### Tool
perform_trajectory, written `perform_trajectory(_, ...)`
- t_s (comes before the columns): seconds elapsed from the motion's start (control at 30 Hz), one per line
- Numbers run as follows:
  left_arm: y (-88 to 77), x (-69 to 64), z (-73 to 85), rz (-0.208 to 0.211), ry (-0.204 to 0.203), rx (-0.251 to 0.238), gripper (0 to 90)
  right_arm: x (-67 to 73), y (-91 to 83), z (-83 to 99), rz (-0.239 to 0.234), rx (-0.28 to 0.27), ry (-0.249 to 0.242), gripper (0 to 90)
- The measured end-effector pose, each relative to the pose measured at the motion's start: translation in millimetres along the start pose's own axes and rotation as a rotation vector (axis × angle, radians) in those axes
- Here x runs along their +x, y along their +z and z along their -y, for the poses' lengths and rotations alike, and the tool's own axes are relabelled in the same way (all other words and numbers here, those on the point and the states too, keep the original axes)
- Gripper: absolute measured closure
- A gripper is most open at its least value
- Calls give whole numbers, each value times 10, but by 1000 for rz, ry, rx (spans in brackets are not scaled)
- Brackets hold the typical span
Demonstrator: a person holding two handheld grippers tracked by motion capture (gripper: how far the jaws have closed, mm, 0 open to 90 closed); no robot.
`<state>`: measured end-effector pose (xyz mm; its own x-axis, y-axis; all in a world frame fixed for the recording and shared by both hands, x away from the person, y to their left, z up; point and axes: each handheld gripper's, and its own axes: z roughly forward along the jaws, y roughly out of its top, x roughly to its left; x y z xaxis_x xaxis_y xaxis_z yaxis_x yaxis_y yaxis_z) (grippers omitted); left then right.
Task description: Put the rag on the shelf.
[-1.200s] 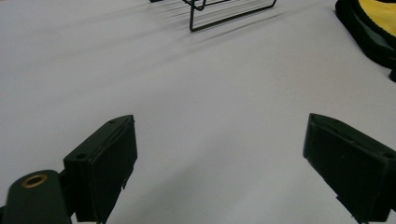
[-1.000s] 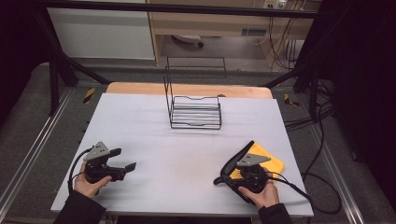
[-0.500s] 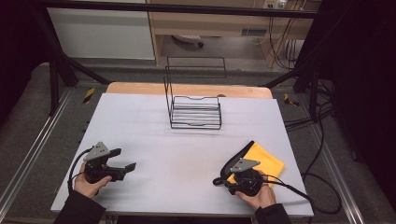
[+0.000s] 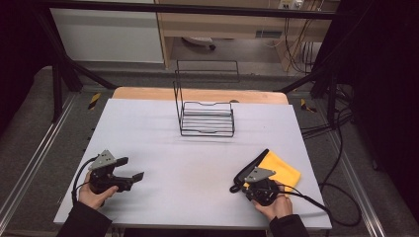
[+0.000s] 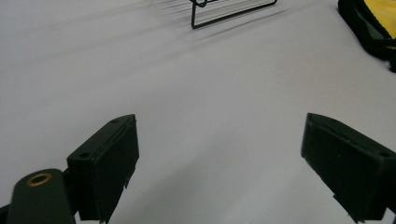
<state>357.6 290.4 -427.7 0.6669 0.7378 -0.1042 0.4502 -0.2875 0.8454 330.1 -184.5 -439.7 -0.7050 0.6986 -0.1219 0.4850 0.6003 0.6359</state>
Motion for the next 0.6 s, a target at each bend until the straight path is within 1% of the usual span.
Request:
perform_trajectory(0.1, 0, 1, 0, 0, 1, 1, 115, -26, -8, -16, -12, 2, 18, 760)
perform_trajectory(0.2, 2, 5, 0, 0, -2, 1, 115, -76, -30, -44, -24, -15, 56, 772)
perform_trajectory(0.23, 2, 5, 0, 0, -2, 1, 116, -76, -30, -44, -24, -15, 56, 772)
perform_trajectory(0.27, 2, 7, 0, -1, -3, 1, 115, -113, -49, -72, -36, -38, 91, 775)
perform_trajectory(0.4, 1, 10, 0, -2, -5, 1, 116, -162, -72, -128, -60, -77, 145, 777)
perform_trajectory(0.43, 1, 10, 0, -2, -5, 1, 116, -162, -72, -128, -60, -77, 145, 777)
perform_trajectory(0.5, 5, 12, 1, -3, -1, 2, 116, -167, -97, -194, -70, -104, 157, 777)
perform_trajectory(0.57, 8, 13, 0, -4, 1, 7, 116, -162, -101, -214, -77, -114, 155, 776)
perform_trajectory(0.6, 11, 12, 0, -4, 2, 8, 116, -114, -99, -284, -104, -141, 153, 776)
